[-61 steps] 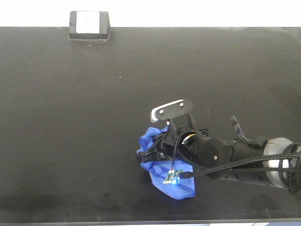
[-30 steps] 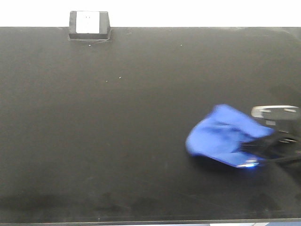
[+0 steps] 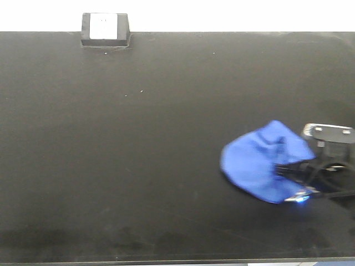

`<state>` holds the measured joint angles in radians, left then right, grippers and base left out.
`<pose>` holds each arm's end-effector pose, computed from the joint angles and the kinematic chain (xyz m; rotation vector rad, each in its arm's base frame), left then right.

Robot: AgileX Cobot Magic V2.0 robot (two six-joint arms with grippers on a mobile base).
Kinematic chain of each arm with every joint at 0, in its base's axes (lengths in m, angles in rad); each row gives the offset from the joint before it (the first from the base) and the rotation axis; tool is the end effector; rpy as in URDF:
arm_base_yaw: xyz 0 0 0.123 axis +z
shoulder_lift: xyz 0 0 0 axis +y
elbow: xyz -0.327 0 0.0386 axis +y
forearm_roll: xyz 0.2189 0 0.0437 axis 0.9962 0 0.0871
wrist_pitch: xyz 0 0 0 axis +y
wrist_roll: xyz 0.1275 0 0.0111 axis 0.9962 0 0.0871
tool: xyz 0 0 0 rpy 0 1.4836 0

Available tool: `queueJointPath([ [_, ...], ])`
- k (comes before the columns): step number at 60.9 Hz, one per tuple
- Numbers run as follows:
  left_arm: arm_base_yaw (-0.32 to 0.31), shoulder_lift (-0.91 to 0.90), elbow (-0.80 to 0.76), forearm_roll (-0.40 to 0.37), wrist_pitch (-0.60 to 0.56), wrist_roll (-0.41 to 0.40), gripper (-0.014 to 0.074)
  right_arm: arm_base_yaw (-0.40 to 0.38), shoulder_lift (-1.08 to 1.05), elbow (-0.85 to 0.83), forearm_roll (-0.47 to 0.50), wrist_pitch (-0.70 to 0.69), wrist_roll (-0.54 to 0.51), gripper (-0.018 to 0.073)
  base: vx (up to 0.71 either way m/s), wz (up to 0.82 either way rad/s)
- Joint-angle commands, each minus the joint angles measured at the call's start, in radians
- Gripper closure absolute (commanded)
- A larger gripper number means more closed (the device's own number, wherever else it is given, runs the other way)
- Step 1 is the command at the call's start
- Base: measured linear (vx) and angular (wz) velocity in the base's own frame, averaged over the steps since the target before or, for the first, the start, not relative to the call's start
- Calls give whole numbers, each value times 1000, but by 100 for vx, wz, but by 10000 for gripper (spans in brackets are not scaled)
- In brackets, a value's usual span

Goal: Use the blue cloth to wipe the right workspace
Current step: 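Lower the blue cloth onto the counter with the right gripper, then open the right gripper and lift it away from the cloth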

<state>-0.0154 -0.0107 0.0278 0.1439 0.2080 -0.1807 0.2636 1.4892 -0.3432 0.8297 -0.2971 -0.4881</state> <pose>0.0190 0.0035 0.1807 -0.0429 1.7060 -0.0159 0.2233 0.0317 0.1763 0.1646 2.3934 0.0067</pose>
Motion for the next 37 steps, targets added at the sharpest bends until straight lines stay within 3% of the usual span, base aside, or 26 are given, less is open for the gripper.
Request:
queueJointPath([
  [1, 5, -15, 31, 1, -83, -8, 602, 93, -28, -55, -93, -32, 114, 547, 0, 0],
  [7, 5, -15, 31, 1, -83, -8, 602, 205, -28, -106, -156, -34, 121, 544, 0, 0],
  [12, 5, -15, 31, 1, -83, -8, 602, 252, -28, -142, -166, -50, 108, 536, 0, 0],
  [24, 5, -15, 31, 1, -83, -8, 602, 262, -28, -153, -165, -49, 72, 468, 0, 0],
  [31, 5, -15, 31, 1, -83, -8, 602, 262, -28, -153, -160, -23, -6, 358, 0, 0],
  [37, 5, -15, 31, 1, -83, -8, 602, 262, -28, -153, -140, -16, -13, 241, 0, 0],
])
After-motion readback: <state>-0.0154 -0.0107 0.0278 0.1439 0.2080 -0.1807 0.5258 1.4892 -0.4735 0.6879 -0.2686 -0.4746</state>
